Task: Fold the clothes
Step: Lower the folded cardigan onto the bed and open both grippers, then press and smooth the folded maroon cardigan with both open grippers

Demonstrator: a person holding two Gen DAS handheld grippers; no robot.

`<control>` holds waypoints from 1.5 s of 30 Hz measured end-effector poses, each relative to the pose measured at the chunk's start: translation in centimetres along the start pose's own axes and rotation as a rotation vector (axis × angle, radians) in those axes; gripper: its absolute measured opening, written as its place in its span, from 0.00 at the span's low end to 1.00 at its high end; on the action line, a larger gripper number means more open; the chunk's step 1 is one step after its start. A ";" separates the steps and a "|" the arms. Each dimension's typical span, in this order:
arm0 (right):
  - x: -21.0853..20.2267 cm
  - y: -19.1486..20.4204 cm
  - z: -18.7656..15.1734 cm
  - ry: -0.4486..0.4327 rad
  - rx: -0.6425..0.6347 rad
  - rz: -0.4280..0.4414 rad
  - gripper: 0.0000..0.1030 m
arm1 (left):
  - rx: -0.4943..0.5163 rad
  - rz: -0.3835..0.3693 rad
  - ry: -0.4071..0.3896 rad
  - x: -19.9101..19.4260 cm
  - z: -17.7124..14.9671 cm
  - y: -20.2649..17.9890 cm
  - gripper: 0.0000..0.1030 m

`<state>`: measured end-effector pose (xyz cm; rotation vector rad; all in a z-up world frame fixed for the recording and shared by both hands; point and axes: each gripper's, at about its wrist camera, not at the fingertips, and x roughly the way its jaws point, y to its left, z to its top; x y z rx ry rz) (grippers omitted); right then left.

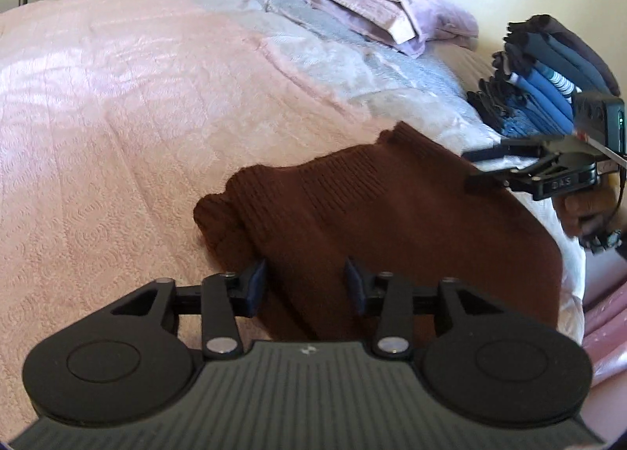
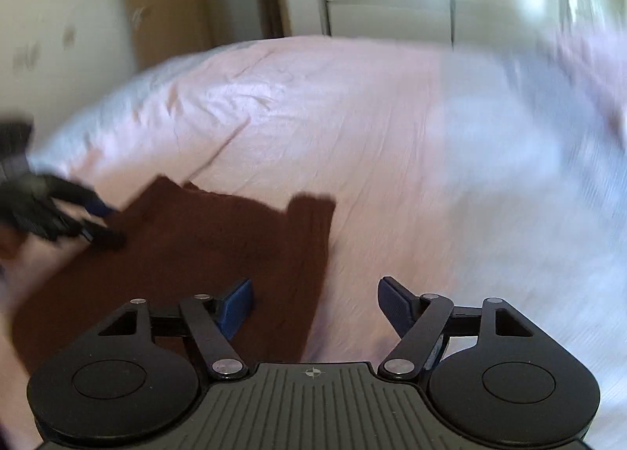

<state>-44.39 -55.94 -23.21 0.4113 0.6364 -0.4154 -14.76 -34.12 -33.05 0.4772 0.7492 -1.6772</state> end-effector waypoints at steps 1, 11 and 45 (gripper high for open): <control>0.1 -0.6 0.2 0.003 0.052 0.038 0.71 | 0.005 0.009 -0.005 0.0 0.0 -0.2 0.19; 3.5 1.8 2.2 -0.010 0.056 0.047 0.11 | 0.015 0.082 -0.057 -0.7 -0.8 0.2 0.12; 9.6 1.3 3.5 0.056 -0.100 -0.097 0.42 | 0.054 0.148 0.017 4.2 1.2 1.5 0.17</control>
